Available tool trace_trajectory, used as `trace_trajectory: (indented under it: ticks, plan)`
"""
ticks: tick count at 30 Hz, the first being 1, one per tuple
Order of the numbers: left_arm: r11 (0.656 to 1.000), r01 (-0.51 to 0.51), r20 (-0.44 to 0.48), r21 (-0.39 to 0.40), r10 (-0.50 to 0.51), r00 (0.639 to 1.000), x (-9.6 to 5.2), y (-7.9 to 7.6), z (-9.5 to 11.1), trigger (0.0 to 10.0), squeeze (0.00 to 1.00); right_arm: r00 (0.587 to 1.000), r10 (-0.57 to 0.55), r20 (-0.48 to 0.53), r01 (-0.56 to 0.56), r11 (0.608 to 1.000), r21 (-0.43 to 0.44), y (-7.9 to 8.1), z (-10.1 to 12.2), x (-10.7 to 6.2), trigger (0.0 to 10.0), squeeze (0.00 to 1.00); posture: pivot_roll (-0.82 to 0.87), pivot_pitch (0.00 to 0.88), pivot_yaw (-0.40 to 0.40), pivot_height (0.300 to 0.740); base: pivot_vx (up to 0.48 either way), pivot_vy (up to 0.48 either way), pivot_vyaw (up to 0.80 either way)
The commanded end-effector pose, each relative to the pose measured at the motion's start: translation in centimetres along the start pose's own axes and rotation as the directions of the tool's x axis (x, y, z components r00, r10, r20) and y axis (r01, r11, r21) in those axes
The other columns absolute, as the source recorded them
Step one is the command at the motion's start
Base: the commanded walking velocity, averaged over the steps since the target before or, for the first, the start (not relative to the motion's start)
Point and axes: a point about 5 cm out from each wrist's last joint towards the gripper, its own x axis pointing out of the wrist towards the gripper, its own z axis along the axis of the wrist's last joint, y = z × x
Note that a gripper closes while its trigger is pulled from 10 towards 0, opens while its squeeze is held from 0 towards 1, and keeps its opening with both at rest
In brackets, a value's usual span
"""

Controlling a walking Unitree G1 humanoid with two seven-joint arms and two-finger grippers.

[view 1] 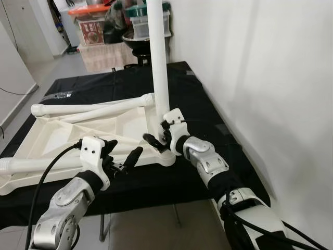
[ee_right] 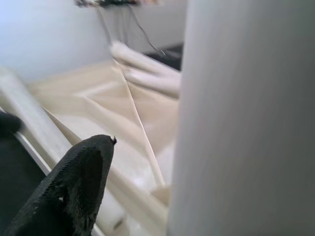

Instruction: Building children table

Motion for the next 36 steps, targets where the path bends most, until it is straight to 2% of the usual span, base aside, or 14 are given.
trace_trajectory:
  ticks: [1,9,10,11,21,24,26,27,28,29,31,32,34,36]
  plan:
    - [1.0,-0.016,-0.004,-0.004,0.016,1.0,-0.2,0.5,0.0,10.0,0.0,0.996,0.09,0.023,-0.09,0.996,-0.018,0.5,0.7,0.4,10.0,0.0,-0.02,0.034,0.068,0.74,0.0,0.0,0.0]
    - [1.0,-0.029,0.009,-0.004,0.029,1.0,-0.3,0.4,0.1,10.0,0.0,0.963,0.271,-0.003,-0.27,0.962,-0.046,0.2,1.3,0.2,10.0,0.0,0.0,0.043,0.056,0.74,0.0,0.0,0.0]
    - [1.0,-0.029,0.009,-0.004,0.029,1.0,-0.3,0.4,0.2,10.0,0.0,0.961,0.276,0.003,-0.275,0.96,-0.042,0.1,1.5,0.2,4.1,0.0,0.0,0.043,0.056,0.74,0.0,0.0,0.0]
    - [1.0,-0.028,0.009,-0.004,0.028,1.0,-0.3,0.4,0.2,10.0,0.0,0.959,0.283,0.009,-0.282,0.959,-0.035,0.0,1.7,0.2,0.0,0.0,0.0,0.044,0.059,0.74,0.0,0.0,0.0]
    - [1.0,-0.021,0.006,-0.009,0.021,1.0,-0.2,0.4,0.2,10.0,0.0,0.958,0.286,-0.029,-0.287,0.958,-0.018,-0.4,0.9,-0.3,0.0,0.0,-0.01,0.05,0.057,0.74,0.0,0.0,0.0]
    - [1.0,-0.022,0.007,-0.009,0.022,1.0,-0.2,0.5,0.2,10.0,0.0,0.976,0.195,-0.093,-0.2,0.979,-0.046,-1.2,0.1,-0.6,0.0,0.0,-0.01,0.05,0.052,0.74,0.0,0.0,0.0]
    - [1.0,-0.024,0.008,-0.008,0.024,1.0,-0.2,0.5,0.3,10.0,0.0,0.981,0.083,-0.174,-0.103,0.989,-0.107,-2.0,-0.9,-1.2,0.0,0.0,0.0,0.053,0.047,0.74,0.0,0.0,0.0]
    - [1.0,-0.024,0.008,-0.008,0.024,1.0,-0.2,0.5,0.3,10.0,0.0,0.981,0.083,-0.174,-0.103,0.989,-0.107,-2.0,-0.9,-1.2,0.0,0.0,0.0,0.053,0.047,0.74,0.0,0.0,0.0]
    - [1.0,-0.025,0.008,-0.007,0.025,1.0,-0.3,0.6,0.3,10.0,0.0,0.98,-0.052,-0.193,0.043,0.998,-0.052,-2.5,-1.5,-1.1,0.0,0.0,-0.02,0.059,0.056,0.74,0.0,0.0,0.0]
    - [1.0,-0.025,0.009,-0.009,0.025,1.0,-0.3,0.7,0.4,10.0,0.0,0.938,-0.297,-0.181,0.301,0.954,-0.008,-2.6,-2.4,-1.1,0.0,0.0,-0.03,0.063,0.062,0.74,0.0,0.0,0.0]
    - [1.0,-0.02,0.009,-0.018,0.02,1.0,-0.2,0.8,0.4,10.0,0.0,0.914,-0.371,-0.166,0.393,0.909,0.135,0.1,-3.8,-0.6,0.0,0.0,-0.02,0.065,0.073,0.74,0.0,0.0,0.0]
    - [1.0,-0.016,0.005,-0.015,0.016,1.0,-0.1,0.9,0.4,10.0,0.0,0.918,-0.364,-0.159,0.388,0.909,0.155,1.2,-4.1,-0.4,0.0,0.0,-0.03,0.062,0.075,0.74,0.0,0.0,0.0]
    - [1.0,-0.012,-0.001,-0.006,0.012,1.0,0.0,0.8,0.3,10.0,0.0,0.926,-0.337,-0.168,0.359,0.925,0.124,2.1,-4.6,0.0,0.0,0.0,-0.03,0.048,0.088,0.74,0.0,0.0,0.0]
    - [1.0,-0.014,0.001,-0.011,0.014,1.0,0.0,0.9,0.3,10.0,0.0,0.934,-0.318,-0.161,0.335,0.937,0.096,2.1,-4.4,0.4,0.0,0.0,-0.02,0.053,0.077,0.74,0.0,0.0,0.0]
